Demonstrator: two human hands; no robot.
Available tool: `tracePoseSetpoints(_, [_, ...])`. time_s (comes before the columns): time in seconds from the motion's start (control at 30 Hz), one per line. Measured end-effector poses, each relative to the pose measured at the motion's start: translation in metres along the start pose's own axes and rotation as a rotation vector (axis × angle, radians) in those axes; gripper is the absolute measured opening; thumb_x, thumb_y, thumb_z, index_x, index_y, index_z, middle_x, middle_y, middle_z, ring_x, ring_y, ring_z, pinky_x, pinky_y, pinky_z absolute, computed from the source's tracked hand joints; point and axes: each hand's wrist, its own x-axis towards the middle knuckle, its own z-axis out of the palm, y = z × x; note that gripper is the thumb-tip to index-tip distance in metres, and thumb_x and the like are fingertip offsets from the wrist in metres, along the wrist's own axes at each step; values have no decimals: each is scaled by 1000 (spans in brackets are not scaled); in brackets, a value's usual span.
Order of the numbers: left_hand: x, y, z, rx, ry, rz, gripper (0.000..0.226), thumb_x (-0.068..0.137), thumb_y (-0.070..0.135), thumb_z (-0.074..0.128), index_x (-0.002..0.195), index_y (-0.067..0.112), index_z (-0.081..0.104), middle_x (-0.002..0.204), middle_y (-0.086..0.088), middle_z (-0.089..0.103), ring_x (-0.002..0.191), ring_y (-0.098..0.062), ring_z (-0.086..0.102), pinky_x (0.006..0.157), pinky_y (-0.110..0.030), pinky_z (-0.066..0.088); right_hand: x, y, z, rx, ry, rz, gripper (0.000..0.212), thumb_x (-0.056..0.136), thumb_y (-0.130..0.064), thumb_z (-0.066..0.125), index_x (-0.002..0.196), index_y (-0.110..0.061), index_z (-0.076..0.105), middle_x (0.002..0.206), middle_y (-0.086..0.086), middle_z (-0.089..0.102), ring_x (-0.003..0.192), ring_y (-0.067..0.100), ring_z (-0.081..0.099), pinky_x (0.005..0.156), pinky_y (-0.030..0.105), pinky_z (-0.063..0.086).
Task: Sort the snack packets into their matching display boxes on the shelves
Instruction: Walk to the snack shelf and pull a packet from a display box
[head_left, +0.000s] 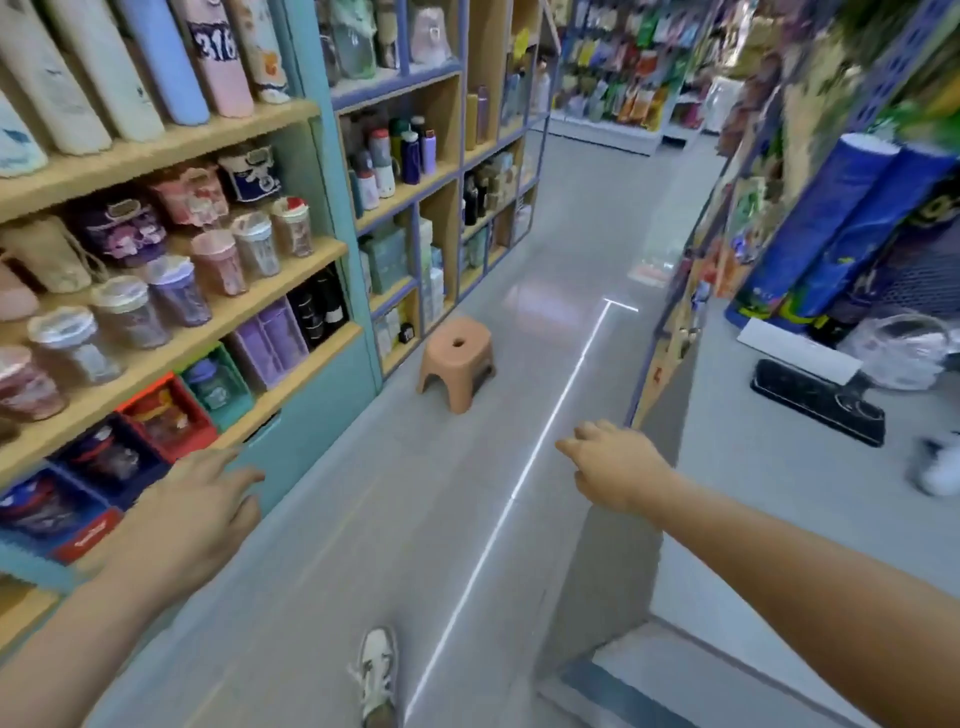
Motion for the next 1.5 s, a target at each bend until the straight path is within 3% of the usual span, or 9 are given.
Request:
tracePoseSetpoints(0.1, [91, -14, 11, 133, -45, 163, 35, 78, 35, 73, 110, 20, 73, 130, -16, 59, 121, -37, 52, 93, -53, 46, 34, 18, -4, -53, -32, 119, 40, 96, -20, 43, 135, -20, 44, 132, 8, 48, 125, 29, 44, 93, 39, 40])
tracePoseSetpoints(0.3, [262, 11, -2, 222, -42, 427, 32, 66, 40, 74, 88, 17, 74, 113, -19, 67, 107, -32, 56, 78, -50, 51, 92, 70, -36, 28, -52, 414, 42, 94, -32, 44, 134, -20, 45, 137, 9, 49, 128, 28, 44, 92, 41, 41])
tracePoseSetpoints(0.43, [370, 59, -9, 228, -29, 581, 43, 70, 41, 48, 92, 13, 72, 106, -17, 68, 100, -34, 63, 72, -48, 55, 137, 113, -51, 110, 11, 582, 42, 94, -43, 46, 130, -21, 47, 132, 7, 50, 124, 27, 46, 89, 41, 44])
tracePoseSetpoints(0.6, [498, 123, 1, 206, 11, 674, 38, 72, 37, 62, 102, 15, 71, 109, -13, 67, 104, -31, 58, 72, -47, 55, 195, 186, -65, 196, 111, 746, 53, 93, -52, 47, 135, -20, 43, 139, 8, 44, 123, 28, 45, 89, 41, 47])
tracePoseSetpoints(0.77, [619, 205, -3, 35, 35, 702, 44, 81, 23, 71, 124, 17, 63, 134, -10, 57, 123, -32, 52, 88, -49, 50, 246, 267, -92, 261, 268, 862, 57, 92, -53, 46, 141, -24, 39, 137, 5, 45, 127, 26, 43, 93, 43, 45])
tracePoseSetpoints(0.93, [722, 294, -26, -59, 89, 828, 42, 84, 23, 67, 125, 16, 61, 134, -13, 54, 124, -34, 50, 90, -53, 51, 292, 347, -126, 231, 342, 937, 66, 92, -59, 44, 146, -25, 31, 151, 10, 34, 139, 29, 32, 102, 49, 42])
tracePoseSetpoints(1.13, [843, 404, -40, -179, 116, 1014, 54, 82, 40, 34, 123, 15, 61, 131, -13, 56, 116, -35, 54, 91, -49, 49, 363, 441, -152, 179, 368, 1104, 85, 84, -74, 42, 151, -32, 12, 160, 12, 17, 147, 31, 15, 112, 51, 30])
tracePoseSetpoints(1.33, [959, 515, -51, -402, 85, 1149, 46, 90, 15, 61, 136, 16, 54, 144, -11, 48, 126, -35, 49, 99, -49, 46, 440, 526, -176, 209, 393, 1256, 99, 78, -84, 38, 155, -35, -1, 163, 7, -2, 150, 33, -2, 119, 57, 14])
tracePoseSetpoints(1.5, [1025, 612, -87, -674, -47, 1160, 49, 94, 16, 55, 142, 18, 44, 143, -4, 47, 128, -23, 46, 102, -32, 36, 488, 601, -194, 368, 498, 1421, 110, 74, -90, 37, 153, -35, -16, 164, 3, -19, 151, 28, -15, 122, 53, 5])
